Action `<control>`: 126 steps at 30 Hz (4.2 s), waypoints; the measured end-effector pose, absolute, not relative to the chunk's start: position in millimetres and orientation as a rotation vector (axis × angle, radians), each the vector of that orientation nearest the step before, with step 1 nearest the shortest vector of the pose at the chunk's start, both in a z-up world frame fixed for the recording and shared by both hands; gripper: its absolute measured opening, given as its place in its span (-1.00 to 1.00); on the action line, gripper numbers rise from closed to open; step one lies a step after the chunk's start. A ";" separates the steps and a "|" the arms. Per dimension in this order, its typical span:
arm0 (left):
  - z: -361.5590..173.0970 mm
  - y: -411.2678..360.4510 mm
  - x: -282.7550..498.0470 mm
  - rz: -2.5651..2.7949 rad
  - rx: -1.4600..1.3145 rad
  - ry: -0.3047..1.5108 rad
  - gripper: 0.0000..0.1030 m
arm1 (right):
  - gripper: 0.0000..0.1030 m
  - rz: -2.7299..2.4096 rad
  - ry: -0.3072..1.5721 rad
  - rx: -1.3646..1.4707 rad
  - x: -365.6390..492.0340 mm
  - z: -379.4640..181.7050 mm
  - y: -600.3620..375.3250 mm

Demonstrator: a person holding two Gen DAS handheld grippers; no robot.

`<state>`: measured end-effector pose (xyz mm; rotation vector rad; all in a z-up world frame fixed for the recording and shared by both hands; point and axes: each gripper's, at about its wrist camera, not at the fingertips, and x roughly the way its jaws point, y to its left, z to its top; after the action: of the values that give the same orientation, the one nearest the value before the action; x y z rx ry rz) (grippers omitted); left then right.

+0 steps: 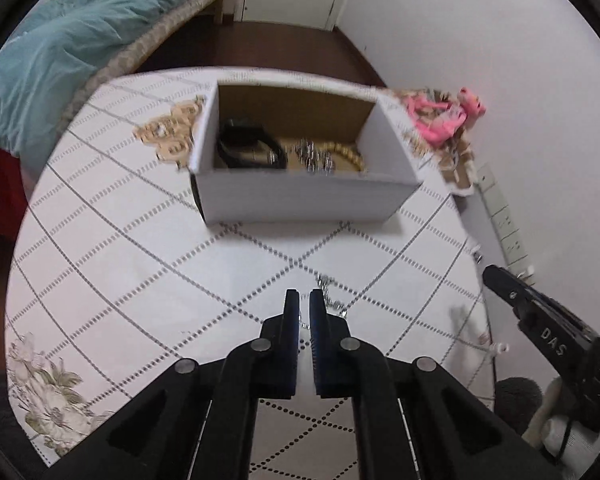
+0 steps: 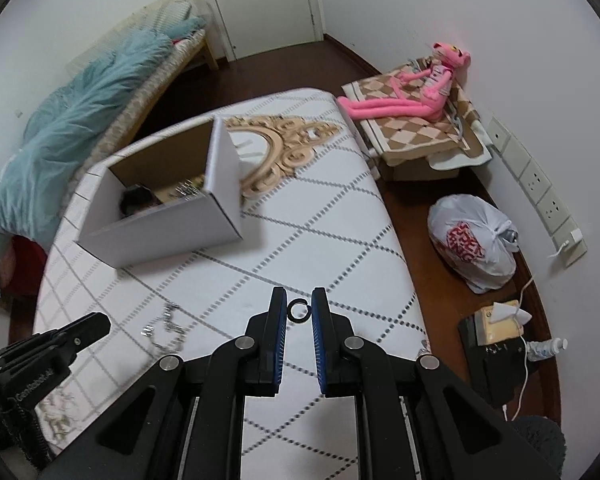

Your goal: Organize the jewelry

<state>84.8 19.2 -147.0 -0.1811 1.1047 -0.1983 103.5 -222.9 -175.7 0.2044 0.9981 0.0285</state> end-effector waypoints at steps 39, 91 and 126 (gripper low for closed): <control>-80.2 15.7 112.1 -0.342 -0.237 1.022 -0.98 | -0.75 0.138 0.950 0.314 127.9 -131.4 -226.6; -97.8 66.4 158.1 0.089 -0.055 1.077 1.00 | 0.94 0.057 1.164 -0.055 206.4 -134.6 -160.7; 84.1 54.2 8.0 0.044 -0.048 0.793 1.00 | 1.00 0.012 0.747 -0.011 16.4 94.6 -179.0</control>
<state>8.0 54.2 84.1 -0.0478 0.7929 0.0435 16.4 -179.0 94.6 -0.0111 0.7472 0.0125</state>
